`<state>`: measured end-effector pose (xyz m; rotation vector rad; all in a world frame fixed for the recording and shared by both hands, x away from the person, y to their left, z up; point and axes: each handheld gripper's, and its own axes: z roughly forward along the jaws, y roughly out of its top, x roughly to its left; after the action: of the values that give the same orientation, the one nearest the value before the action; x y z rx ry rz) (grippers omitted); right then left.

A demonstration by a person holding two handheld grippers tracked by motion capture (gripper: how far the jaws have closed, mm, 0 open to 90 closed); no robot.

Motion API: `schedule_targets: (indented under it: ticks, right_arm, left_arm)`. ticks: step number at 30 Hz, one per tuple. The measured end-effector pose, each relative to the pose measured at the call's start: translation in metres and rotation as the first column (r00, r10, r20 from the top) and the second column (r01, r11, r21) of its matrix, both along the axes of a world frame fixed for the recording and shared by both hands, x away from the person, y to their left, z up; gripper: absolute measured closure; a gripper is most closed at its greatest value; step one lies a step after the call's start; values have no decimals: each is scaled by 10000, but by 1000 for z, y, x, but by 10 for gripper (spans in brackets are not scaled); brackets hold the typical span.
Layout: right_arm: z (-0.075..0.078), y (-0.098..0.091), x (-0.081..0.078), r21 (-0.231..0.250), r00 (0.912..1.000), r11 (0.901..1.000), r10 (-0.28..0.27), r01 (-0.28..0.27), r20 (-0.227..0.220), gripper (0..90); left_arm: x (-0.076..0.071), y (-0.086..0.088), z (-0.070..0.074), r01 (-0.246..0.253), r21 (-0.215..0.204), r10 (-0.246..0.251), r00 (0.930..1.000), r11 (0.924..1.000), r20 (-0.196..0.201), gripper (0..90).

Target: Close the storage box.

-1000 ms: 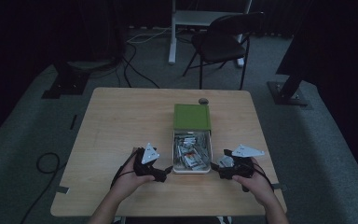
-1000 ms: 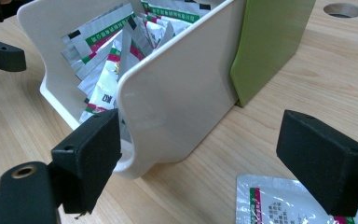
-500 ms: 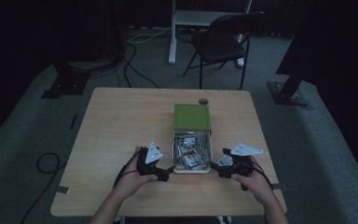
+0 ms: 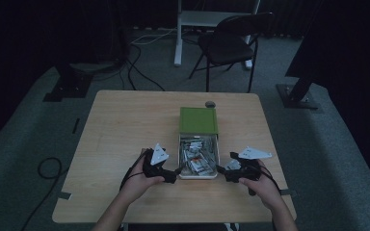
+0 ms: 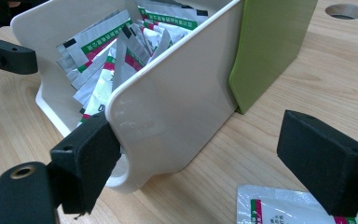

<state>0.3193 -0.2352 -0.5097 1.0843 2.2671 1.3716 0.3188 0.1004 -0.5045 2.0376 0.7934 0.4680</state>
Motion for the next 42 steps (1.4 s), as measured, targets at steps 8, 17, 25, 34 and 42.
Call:
schedule_targets:
  ticks: [8, 17, 25, 34, 42]
  right_arm:
    - [1, 0, 1, -85, 10000, 10000, 54, -53, 60, 133]
    - [2, 1, 3, -160, 10000, 9999, 35, -34, 71, 133]
    - [2, 1, 6, -95, 10000, 9999, 42, -41, 27, 133]
    - [2, 4, 8, -99, 10000, 10000, 9, -8, 44, 129]
    - [2, 5, 10, -118, 10000, 9999, -28, 29, 43, 129]
  left_arm:
    - [5, 0, 7, -90, 74, 90, 9999, 9999, 68, 54]
    - [8, -2, 9, 8, 238, -9, 10000, 9997, 48, 54]
    - [14, 1, 7, -158, 52, 159, 9998, 9999, -80, 53]
    - [17, 2, 7, -245, 65, 245, 9996, 9997, -104, 54]
    - [21, 2, 9, -294, 203, 295, 9996, 9994, -44, 53]
